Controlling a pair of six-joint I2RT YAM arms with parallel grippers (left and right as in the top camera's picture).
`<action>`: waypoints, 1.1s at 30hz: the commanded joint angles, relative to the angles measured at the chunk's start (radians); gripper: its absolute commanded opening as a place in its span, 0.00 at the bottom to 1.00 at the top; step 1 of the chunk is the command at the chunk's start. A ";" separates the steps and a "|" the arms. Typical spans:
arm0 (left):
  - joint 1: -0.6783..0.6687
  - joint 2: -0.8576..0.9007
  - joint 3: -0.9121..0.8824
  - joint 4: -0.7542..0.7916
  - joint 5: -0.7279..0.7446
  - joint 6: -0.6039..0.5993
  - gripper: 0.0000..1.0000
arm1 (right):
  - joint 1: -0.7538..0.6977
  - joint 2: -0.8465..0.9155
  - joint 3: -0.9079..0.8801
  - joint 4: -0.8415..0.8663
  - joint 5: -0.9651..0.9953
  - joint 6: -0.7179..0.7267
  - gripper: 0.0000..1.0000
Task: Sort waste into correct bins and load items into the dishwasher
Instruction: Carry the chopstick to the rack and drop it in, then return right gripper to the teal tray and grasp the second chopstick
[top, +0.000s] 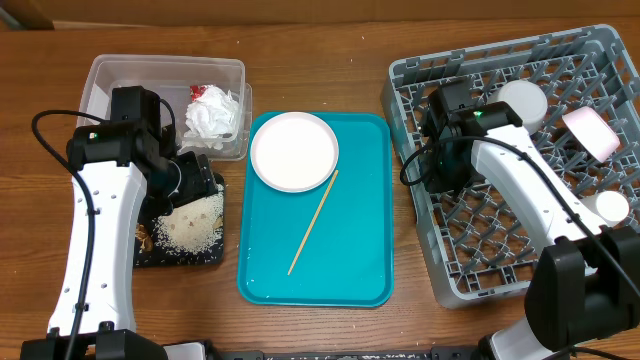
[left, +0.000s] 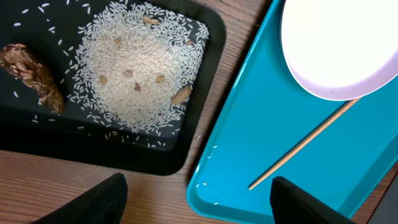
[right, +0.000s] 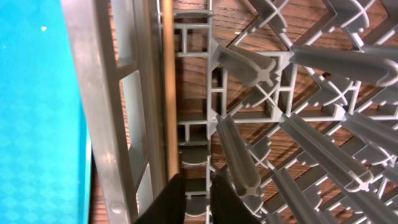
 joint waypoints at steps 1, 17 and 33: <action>-0.002 0.000 0.001 0.001 0.003 0.004 0.75 | 0.001 -0.003 0.003 0.003 -0.010 -0.003 0.21; -0.002 0.000 0.001 0.005 0.003 0.004 0.75 | 0.007 -0.105 0.225 -0.053 -0.356 0.005 0.42; -0.002 0.000 0.001 0.006 0.003 0.004 0.76 | 0.285 0.032 0.216 0.058 -0.301 0.402 0.51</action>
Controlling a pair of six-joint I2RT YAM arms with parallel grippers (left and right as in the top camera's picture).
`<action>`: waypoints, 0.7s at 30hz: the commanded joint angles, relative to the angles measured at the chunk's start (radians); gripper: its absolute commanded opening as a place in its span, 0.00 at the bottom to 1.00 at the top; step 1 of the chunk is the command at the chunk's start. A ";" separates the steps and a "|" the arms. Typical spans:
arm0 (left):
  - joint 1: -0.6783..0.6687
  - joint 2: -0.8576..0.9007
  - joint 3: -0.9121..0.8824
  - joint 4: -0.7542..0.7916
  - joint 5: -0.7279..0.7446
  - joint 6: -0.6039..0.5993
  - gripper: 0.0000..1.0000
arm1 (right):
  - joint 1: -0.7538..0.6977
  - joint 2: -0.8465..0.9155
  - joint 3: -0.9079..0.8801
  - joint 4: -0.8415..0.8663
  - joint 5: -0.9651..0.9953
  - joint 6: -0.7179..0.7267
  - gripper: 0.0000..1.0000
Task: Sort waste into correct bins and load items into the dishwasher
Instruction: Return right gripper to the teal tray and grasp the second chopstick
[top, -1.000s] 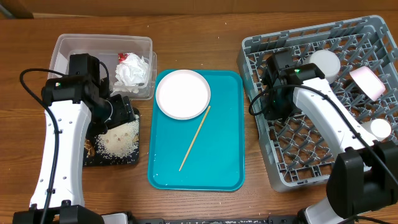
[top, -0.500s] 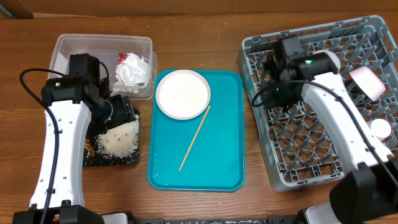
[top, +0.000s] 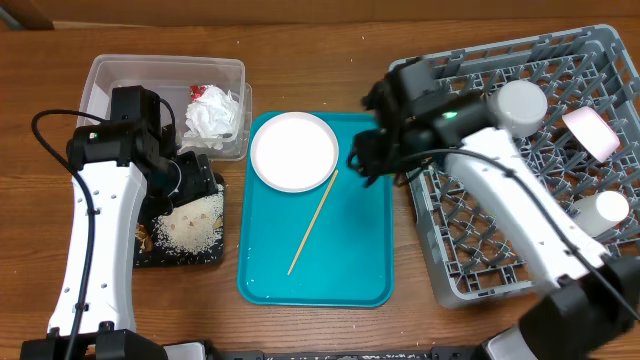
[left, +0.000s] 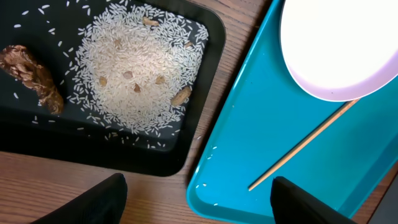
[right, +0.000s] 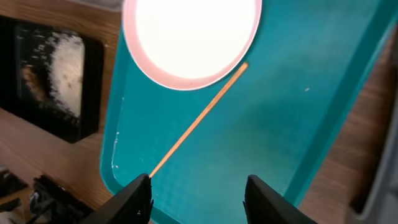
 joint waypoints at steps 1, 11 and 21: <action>-0.002 0.000 0.001 0.003 0.003 0.005 0.76 | 0.068 0.075 0.005 0.011 0.099 0.177 0.52; -0.002 0.000 0.001 0.003 0.003 0.005 0.77 | 0.209 0.257 0.005 0.070 0.179 0.356 0.56; -0.002 0.000 0.001 0.005 0.003 0.005 0.78 | 0.240 0.420 0.005 0.078 0.182 0.386 0.56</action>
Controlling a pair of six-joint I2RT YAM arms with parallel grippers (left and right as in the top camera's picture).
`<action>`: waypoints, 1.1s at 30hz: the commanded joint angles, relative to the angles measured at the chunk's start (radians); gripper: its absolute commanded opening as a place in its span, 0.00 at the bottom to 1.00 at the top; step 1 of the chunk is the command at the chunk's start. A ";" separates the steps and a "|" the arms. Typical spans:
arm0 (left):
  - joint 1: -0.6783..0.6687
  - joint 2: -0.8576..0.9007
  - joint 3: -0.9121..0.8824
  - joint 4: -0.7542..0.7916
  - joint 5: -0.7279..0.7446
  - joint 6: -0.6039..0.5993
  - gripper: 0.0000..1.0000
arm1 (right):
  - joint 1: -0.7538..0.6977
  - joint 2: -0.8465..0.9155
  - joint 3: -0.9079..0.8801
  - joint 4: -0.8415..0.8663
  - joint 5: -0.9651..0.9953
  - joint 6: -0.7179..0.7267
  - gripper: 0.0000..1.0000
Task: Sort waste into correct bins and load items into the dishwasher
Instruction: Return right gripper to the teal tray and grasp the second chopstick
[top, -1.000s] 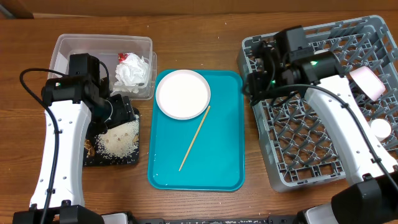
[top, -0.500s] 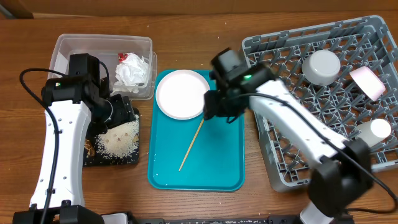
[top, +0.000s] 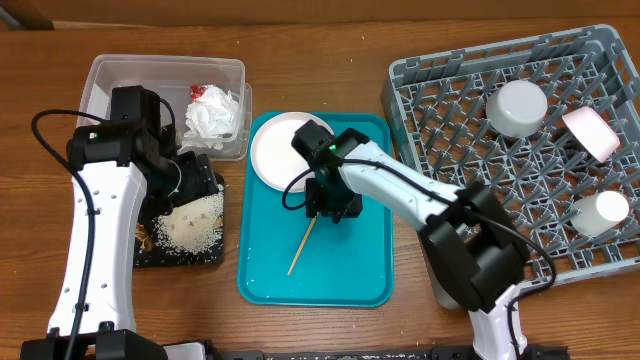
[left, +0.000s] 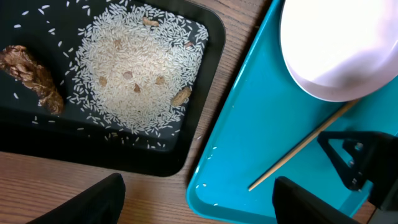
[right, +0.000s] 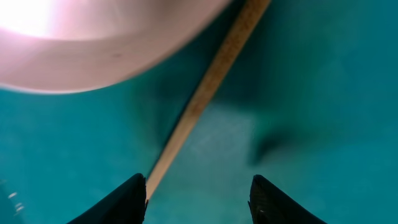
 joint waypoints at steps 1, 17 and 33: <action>-0.002 0.000 0.001 0.005 0.003 0.005 0.78 | 0.005 0.034 0.005 0.005 0.024 0.023 0.56; -0.002 0.000 0.001 0.005 0.003 0.005 0.78 | 0.005 0.049 0.004 0.041 -0.006 0.135 0.54; -0.002 0.000 0.001 0.004 0.003 0.005 0.78 | 0.005 0.049 -0.100 -0.013 0.113 0.175 0.50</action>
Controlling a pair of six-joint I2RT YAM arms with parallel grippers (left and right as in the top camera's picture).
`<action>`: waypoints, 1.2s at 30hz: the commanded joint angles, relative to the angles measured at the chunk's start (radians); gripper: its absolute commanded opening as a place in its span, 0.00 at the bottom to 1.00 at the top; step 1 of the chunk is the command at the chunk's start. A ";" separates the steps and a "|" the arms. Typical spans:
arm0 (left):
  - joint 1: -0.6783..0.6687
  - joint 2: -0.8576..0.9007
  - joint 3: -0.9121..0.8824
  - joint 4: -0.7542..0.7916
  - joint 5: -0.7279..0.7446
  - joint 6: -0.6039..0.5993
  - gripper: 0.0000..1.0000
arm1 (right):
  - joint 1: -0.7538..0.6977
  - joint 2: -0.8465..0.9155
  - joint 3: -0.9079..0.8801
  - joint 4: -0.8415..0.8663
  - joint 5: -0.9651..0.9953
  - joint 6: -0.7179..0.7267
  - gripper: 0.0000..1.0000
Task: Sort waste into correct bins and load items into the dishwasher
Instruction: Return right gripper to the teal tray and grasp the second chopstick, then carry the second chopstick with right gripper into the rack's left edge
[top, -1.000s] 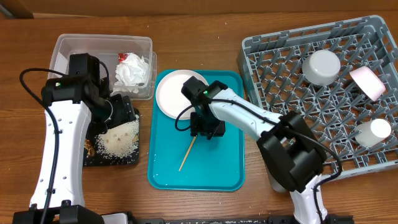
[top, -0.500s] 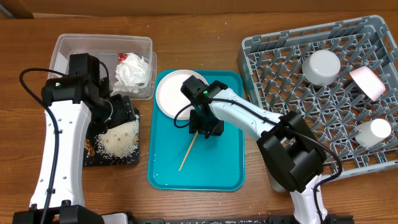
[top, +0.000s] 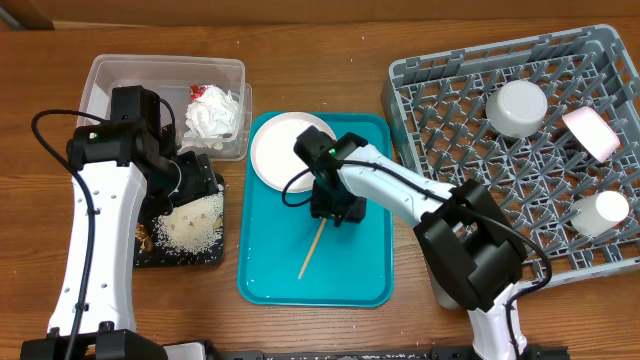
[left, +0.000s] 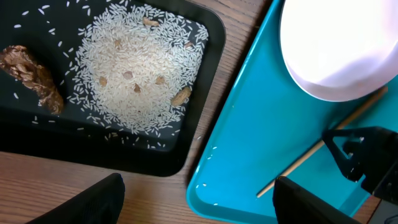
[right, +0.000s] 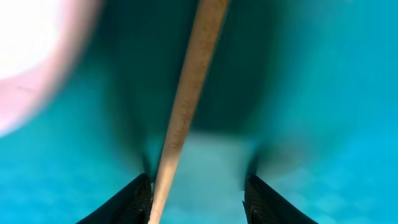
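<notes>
A wooden chopstick (top: 311, 252) lies slanted on the teal tray (top: 362, 262), below the white plate (top: 288, 150). My right gripper (top: 333, 208) is low over the stick's upper part and open. In the right wrist view the chopstick (right: 186, 93) runs between the fingers, right beside the left one, with the right gripper (right: 198, 194) close to the tray floor. My left gripper (left: 198, 200) hangs open over the tray's left edge; its view shows the chopstick (left: 311, 153) and plate (left: 339, 50).
A black tray (top: 146, 258) holding rice and scraps lies left of the teal one. Behind it stands a clear bin (top: 160, 72) with crumpled paper. The grey dish rack (top: 470, 215) on the right holds a bowl (top: 520, 105), a pink cup (top: 590, 130) and a white cup (top: 606, 212).
The right gripper has come lower onto the tray, and the chopstick now sits against its left finger. The stick has shifted a little right and toward the tray's front. The left arm is unchanged.
At first the right gripper was shut down at the rack's left edge. Later it was open, high above the teal tray. After that it stood over the chopstick below the plate, and now it is lower, astride the shifted stick. The left arm stayed put.
</notes>
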 joint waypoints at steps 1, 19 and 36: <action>-0.002 0.001 0.001 0.004 0.003 0.005 0.78 | 0.005 0.035 -0.064 -0.013 0.035 0.011 0.51; -0.002 0.001 0.001 0.004 0.003 0.005 0.78 | 0.003 0.035 -0.066 -0.080 0.002 -0.075 0.04; -0.002 0.001 0.001 0.005 0.003 0.005 0.78 | -0.178 -0.254 0.092 -0.260 0.084 -0.414 0.04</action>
